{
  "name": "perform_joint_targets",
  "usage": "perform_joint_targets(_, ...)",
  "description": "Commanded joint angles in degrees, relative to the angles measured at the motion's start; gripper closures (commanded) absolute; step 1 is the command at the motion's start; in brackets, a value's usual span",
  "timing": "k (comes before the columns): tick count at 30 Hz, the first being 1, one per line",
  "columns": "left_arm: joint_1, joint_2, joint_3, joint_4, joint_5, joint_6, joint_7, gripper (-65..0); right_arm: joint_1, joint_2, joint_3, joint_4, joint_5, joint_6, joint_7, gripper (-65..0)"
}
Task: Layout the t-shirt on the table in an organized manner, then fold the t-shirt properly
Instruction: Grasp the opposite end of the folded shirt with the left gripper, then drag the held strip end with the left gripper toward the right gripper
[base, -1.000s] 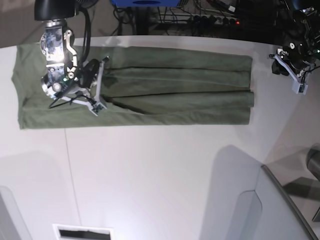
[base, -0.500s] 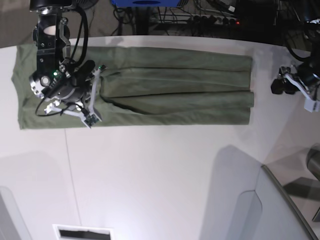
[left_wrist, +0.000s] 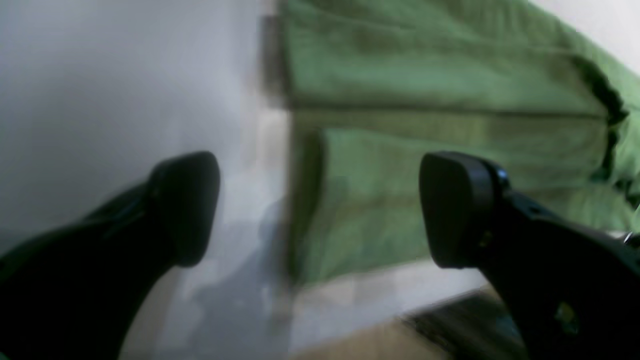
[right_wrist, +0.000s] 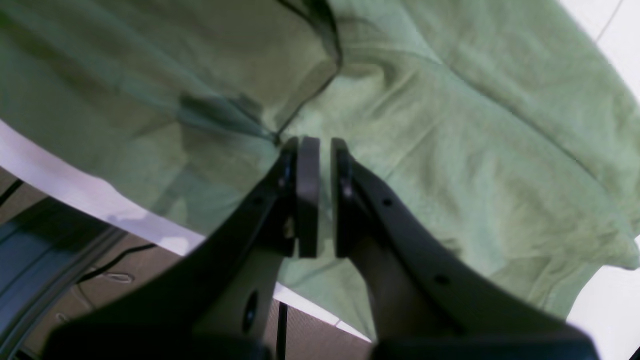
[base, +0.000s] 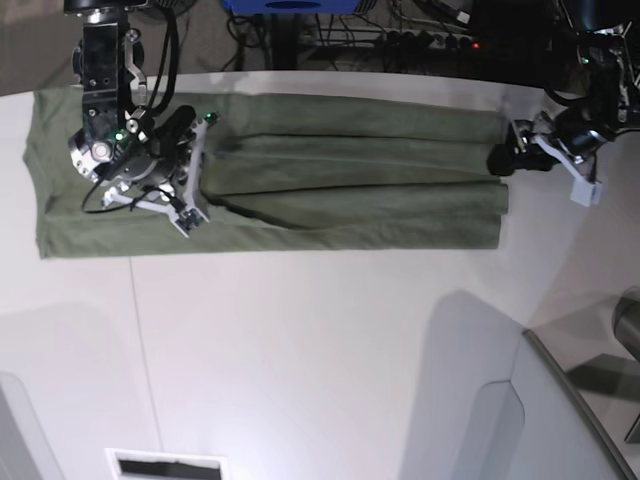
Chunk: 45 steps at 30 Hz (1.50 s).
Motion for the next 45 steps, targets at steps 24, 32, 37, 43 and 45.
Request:
perform_joint_targets(24,-5.4,0.2,11.4,-17.7,1.2,-0.5,-12.6,-59.7,0.7,0.4,0.0,0.9,0.2,0.1,0.7,-4.5)
perform_joint_targets(32,-5.2,-0.3,11.0,-18.0,1.2,-0.5,-12.6,-31.9,0.7,0.4,-0.1,0.9,0.2,0.1,0.6,-4.5)
perform_joint_targets(37,-5.7,-0.5,10.8,-18.0,6.3,-0.5,-12.6,-27.0,0.7,0.4,-0.1,0.9,0.2,0.1,0.6,-4.5)
perform_joint_targets(43,-6.2,1.1,10.7,-18.7,8.3,-0.5,-16.0,-27.3,0.7,0.4,-0.1,0.9,0.2,0.1,0.6,-4.5)
perform_joint_targets(45,-7.0,1.1,10.7,-20.4,8.2,-0.5,-16.0,-27.5,0.6,0.4,-0.1,0.9,0.2,0.1,0.6,-4.5)
